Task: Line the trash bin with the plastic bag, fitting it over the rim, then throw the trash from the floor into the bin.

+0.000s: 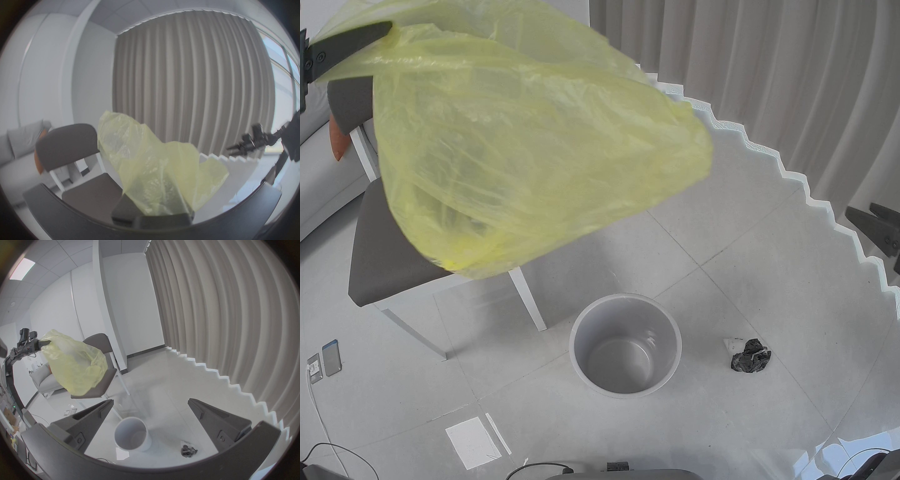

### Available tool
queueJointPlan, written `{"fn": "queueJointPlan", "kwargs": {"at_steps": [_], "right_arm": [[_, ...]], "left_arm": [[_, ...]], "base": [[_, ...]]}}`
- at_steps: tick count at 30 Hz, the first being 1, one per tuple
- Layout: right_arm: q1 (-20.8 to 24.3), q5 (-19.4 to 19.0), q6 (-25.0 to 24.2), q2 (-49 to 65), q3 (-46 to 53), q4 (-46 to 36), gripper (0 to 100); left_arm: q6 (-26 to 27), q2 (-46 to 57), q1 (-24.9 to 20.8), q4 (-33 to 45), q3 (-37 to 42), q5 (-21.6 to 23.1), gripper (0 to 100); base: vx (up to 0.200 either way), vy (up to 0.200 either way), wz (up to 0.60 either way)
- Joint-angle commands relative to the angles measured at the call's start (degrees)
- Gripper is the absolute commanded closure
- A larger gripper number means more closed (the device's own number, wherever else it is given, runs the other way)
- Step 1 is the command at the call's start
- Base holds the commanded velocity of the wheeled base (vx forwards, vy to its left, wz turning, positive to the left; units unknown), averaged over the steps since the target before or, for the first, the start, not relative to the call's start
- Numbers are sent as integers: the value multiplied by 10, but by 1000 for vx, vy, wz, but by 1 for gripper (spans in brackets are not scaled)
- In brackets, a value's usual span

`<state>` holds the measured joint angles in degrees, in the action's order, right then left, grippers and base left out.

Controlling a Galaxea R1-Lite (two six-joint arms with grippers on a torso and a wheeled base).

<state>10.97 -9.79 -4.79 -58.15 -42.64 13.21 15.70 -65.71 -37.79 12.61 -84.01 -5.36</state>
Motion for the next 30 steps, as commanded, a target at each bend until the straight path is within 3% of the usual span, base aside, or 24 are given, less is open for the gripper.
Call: {"fn": "queueJointPlan", "kwargs": {"at_steps": [1,4,14,17,18,21,30], "right_arm": [[55,9,-28,-133,-50,48,0],[86,10,-51,-144,-66,44,0],[171,15,-77,-127,-30,23,0],[172,15,-77,-124,-29,22,0],[206,16,-77,-74,-7,-10,0],[228,16,-77,-41,5,-44,0],[243,17,-79,-59,-5,-50,0]], "left_arm": [[57,-14,-69,30,4,-3,100],[59,-14,-90,25,15,-7,100],[61,-29,-89,-11,14,-17,100],[60,-29,-89,-11,14,-18,100],[58,-29,-88,-17,11,-30,100],[57,-28,-86,-17,11,-30,100],[59,-28,-89,-18,-4,-26,100]], "base": [[0,0,0],[0,0,0],[0,0,0],[0,0,0],[0,0,0],[0,0,0],[0,0,0]]}}
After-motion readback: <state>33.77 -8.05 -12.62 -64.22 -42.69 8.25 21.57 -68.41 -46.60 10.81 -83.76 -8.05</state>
